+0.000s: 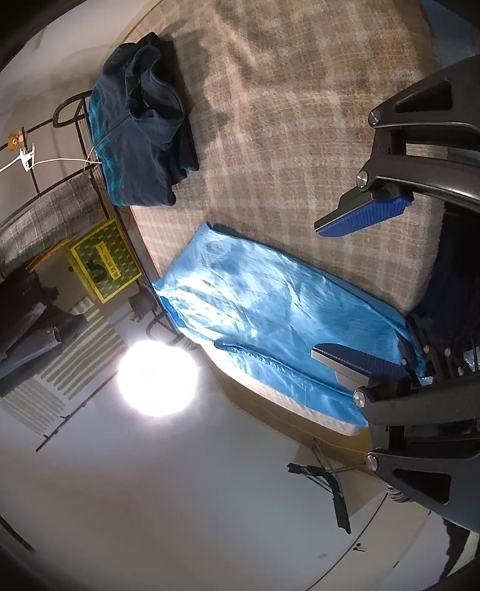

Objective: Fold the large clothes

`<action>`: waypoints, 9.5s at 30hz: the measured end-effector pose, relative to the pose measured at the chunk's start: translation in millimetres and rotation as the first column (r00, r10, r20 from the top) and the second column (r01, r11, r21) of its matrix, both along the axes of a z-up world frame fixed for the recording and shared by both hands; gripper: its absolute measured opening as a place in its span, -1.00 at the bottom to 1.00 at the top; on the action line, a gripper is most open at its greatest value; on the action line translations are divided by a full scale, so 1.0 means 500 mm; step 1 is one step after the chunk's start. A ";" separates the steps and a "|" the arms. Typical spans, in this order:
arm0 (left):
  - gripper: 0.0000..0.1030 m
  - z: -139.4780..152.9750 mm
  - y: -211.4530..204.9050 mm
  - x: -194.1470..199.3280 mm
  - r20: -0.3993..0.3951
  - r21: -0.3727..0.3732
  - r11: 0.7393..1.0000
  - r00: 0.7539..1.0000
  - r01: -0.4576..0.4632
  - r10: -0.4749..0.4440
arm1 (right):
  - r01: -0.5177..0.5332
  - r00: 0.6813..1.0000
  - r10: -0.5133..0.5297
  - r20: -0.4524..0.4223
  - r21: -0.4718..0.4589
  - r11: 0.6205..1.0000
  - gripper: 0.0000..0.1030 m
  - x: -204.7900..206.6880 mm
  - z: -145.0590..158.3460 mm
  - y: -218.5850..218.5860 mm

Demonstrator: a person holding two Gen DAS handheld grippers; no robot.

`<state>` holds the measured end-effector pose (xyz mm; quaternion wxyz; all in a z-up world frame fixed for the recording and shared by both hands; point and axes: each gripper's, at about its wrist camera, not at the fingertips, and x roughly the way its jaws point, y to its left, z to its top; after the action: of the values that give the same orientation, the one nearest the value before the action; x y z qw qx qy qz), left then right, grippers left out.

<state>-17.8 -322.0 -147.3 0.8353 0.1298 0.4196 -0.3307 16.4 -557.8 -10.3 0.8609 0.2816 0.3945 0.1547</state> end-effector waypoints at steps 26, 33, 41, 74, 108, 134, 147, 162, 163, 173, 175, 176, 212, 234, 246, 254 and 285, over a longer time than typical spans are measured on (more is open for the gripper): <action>-0.98 0.113 0.152 0.031 -0.242 -0.375 0.903 0.962 -0.211 0.124 | 0.168 0.941 -0.110 -0.319 0.160 0.973 -0.95 0.487 -0.234 0.060; -0.99 0.140 0.214 0.025 -0.261 -0.449 0.860 0.956 -0.242 0.132 | 0.102 0.989 -0.106 -0.101 -0.049 0.994 -1.00 0.485 -0.054 0.141; -1.00 0.070 0.198 0.029 -0.327 -0.394 0.890 0.940 -0.231 0.099 | 0.123 0.945 -0.198 -0.259 -0.279 0.952 -1.00 0.497 -0.145 0.155; -1.00 0.033 0.496 0.007 -0.424 -0.359 0.770 0.827 -0.527 0.369 | -0.386 0.917 0.349 -0.191 -0.646 0.659 -0.67 0.613 -0.139 0.778; -1.00 -0.028 0.419 0.214 -0.490 -0.298 0.785 0.793 -0.543 0.362 | 0.013 0.973 0.057 -0.224 0.300 0.954 0.01 1.011 -0.245 0.302; -1.00 -0.043 0.456 0.222 -0.516 -0.342 0.771 0.793 -0.537 0.323 | -0.238 0.970 0.223 -0.093 -0.221 0.946 -0.38 1.020 -0.106 0.390; -1.00 0.032 0.459 0.181 -0.408 -0.348 0.792 0.842 -0.501 0.353 | -0.390 0.920 0.340 -0.195 -0.368 0.844 -0.47 0.980 -0.208 0.595; -0.58 0.119 0.569 0.056 -0.301 -0.409 0.757 0.859 -0.509 0.415 | -0.226 0.962 0.254 0.097 -0.231 0.946 -0.11 0.601 0.216 0.380; -0.38 0.120 0.575 0.048 -0.310 -0.418 0.751 0.857 -0.511 0.411 | -0.224 0.960 0.255 0.116 -0.226 0.948 -0.07 0.560 0.243 0.370; -0.12 0.065 0.564 0.013 -0.495 -0.466 0.695 0.812 -0.548 0.308 | -0.246 0.938 0.301 0.171 -0.284 0.927 0.05 0.220 0.300 0.341; -0.12 0.047 0.545 0.022 -0.530 -0.445 0.701 0.795 -0.557 0.296 | -0.252 0.941 0.304 0.149 -0.293 0.923 0.08 0.157 0.269 0.334; -0.12 0.037 0.534 0.029 -0.544 -0.426 0.707 0.784 -0.565 0.298 | -0.257 0.945 0.303 0.125 -0.291 0.922 0.08 0.129 0.242 0.333; -0.96 -0.008 0.526 0.080 -0.638 -0.353 0.679 0.697 -0.644 0.329 | -0.423 0.890 0.426 -0.165 0.051 0.904 0.09 0.035 -0.218 0.428; -0.39 0.150 0.618 0.042 -0.431 -0.318 0.768 0.806 -0.556 0.405 | -0.562 0.820 0.551 -0.153 -0.040 0.826 -0.16 0.035 -0.154 0.520; -0.09 0.208 0.607 0.296 -0.395 -0.287 0.810 0.834 -0.511 0.386 | -0.356 0.934 0.351 -0.061 -0.195 0.914 0.26 0.260 -0.038 0.411; -0.09 0.141 0.602 0.476 -0.453 -0.275 0.774 0.787 -0.570 0.419 | -0.198 0.980 0.189 -0.070 -0.159 0.967 0.26 0.504 -0.075 0.322; -0.85 -0.016 0.426 0.794 -0.477 -0.305 0.852 0.843 -0.425 0.249 | 0.018 0.995 -0.032 -0.095 -0.148 0.989 -1.00 0.873 -0.240 0.302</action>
<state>379.2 -109.0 -155.0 0.7790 -0.1950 0.5293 -0.2737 452.8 -406.6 -130.3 0.8608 0.2295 0.4429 0.1006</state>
